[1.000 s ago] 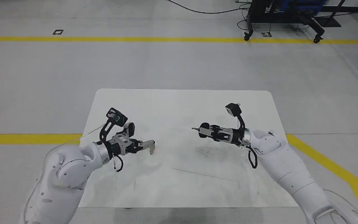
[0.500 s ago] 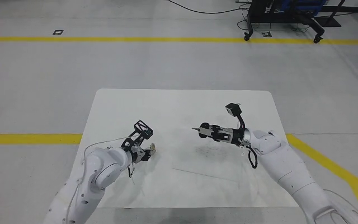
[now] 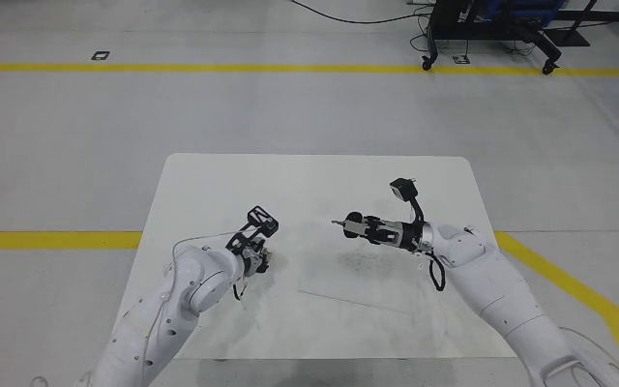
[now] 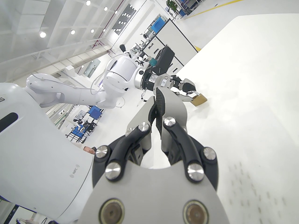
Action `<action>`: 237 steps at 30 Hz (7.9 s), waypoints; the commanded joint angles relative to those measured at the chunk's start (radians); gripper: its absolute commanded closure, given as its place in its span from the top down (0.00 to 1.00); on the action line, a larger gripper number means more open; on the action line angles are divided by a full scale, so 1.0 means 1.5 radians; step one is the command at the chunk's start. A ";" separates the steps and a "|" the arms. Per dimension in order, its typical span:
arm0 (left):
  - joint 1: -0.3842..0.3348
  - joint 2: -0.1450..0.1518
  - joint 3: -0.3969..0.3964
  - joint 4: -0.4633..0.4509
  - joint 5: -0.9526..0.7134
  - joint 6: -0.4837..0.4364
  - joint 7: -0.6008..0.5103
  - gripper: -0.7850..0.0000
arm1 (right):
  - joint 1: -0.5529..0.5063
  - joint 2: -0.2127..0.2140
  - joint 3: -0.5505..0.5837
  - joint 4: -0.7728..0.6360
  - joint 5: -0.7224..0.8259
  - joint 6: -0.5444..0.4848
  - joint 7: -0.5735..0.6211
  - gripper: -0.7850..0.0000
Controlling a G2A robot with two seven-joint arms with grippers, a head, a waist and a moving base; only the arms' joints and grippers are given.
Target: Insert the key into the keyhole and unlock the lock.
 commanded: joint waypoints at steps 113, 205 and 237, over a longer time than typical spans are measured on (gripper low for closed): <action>-0.257 -0.060 0.006 0.354 -0.943 0.181 0.023 0.00 | 0.051 -0.068 -0.015 -0.010 -0.087 0.024 -0.126 0.00; -0.246 -0.083 0.027 0.494 -1.205 0.401 -0.053 0.00 | 0.072 -0.114 -0.245 -0.582 -1.378 0.221 0.189 0.00; -0.228 -0.084 0.032 0.464 -1.191 0.467 0.051 0.00 | 0.026 -0.118 -0.263 -0.581 -1.543 0.149 0.105 0.00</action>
